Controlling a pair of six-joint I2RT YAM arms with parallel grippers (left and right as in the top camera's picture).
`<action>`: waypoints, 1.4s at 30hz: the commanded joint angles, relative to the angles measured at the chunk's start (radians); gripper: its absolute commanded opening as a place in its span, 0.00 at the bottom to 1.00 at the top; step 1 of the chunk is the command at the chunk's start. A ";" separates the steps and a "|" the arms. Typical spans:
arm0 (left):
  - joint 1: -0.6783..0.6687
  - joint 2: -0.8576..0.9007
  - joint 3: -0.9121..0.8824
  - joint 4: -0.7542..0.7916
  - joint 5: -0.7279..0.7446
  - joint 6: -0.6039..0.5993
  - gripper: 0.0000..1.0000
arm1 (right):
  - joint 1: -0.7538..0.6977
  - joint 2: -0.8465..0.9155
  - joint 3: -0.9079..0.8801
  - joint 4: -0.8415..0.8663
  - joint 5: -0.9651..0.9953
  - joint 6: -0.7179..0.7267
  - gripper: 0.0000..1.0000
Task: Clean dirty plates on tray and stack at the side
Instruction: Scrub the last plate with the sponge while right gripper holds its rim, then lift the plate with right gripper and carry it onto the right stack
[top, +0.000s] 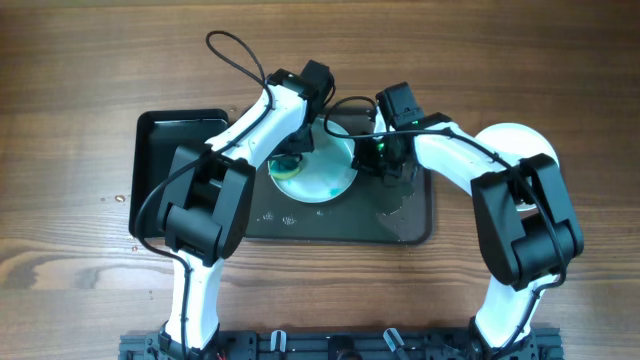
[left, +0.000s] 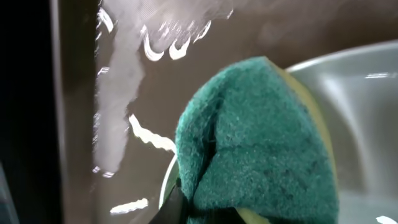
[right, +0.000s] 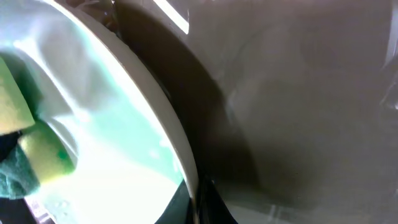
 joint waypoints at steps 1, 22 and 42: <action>-0.007 0.023 0.008 -0.037 0.068 0.113 0.04 | -0.003 0.056 -0.048 -0.024 0.061 0.000 0.04; 0.247 -0.345 0.047 -0.021 0.547 0.313 0.04 | 0.006 -0.077 -0.032 -0.056 0.154 -0.105 0.04; 0.246 -0.345 0.047 -0.018 0.547 0.313 0.04 | 0.533 -0.552 -0.032 -0.290 1.704 -0.375 0.04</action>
